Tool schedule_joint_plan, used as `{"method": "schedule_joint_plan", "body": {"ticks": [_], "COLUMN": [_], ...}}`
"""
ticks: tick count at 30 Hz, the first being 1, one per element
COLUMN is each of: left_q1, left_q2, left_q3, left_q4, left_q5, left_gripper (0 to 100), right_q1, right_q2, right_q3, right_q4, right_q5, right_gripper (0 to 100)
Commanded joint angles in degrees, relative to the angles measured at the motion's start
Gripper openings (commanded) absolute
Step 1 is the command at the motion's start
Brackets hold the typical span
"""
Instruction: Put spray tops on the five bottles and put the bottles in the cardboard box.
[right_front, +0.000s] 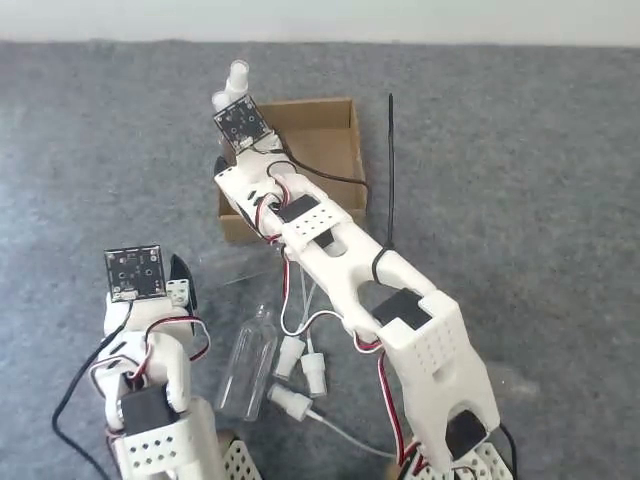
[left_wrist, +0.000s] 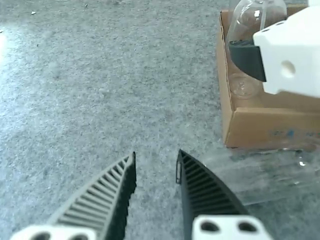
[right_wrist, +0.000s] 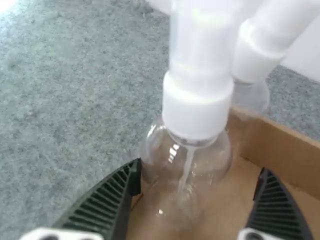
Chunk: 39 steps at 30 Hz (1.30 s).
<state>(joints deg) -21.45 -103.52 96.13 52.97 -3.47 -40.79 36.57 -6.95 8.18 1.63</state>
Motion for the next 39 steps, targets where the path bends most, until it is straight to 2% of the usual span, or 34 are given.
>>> {"method": "schedule_joint_plan", "body": {"ticks": [1, 8, 23, 32, 39], "left_q1": [-0.2, -0.2, -0.2, -0.2, -0.2], "left_q2": [-0.9, -0.9, -0.9, -0.9, -0.9], "left_q3": [-0.7, -0.7, -0.6, -0.5, 0.0], "left_q4": [-1.8, -1.8, -1.8, -1.8, -1.8], "left_q5": [-0.4, -0.4, -0.4, -0.4, -0.4], "left_gripper": [12, 12, 12, 12, 12], "right_q1": [-0.3, -0.1, 1.4, 3.1, 3.1], "right_q2": [-2.4, -4.8, -23.0, -31.3, -36.1], "right_q3": [-3.5, -2.1, 16.3, 20.7, 21.5], "right_q4": [1.7, 4.3, 4.4, 5.3, 9.6], "right_q5": [-0.4, -0.4, -0.4, -0.3, -0.3], "right_gripper": [31.2, 31.2, 31.0, 17.2, 13.4]}}
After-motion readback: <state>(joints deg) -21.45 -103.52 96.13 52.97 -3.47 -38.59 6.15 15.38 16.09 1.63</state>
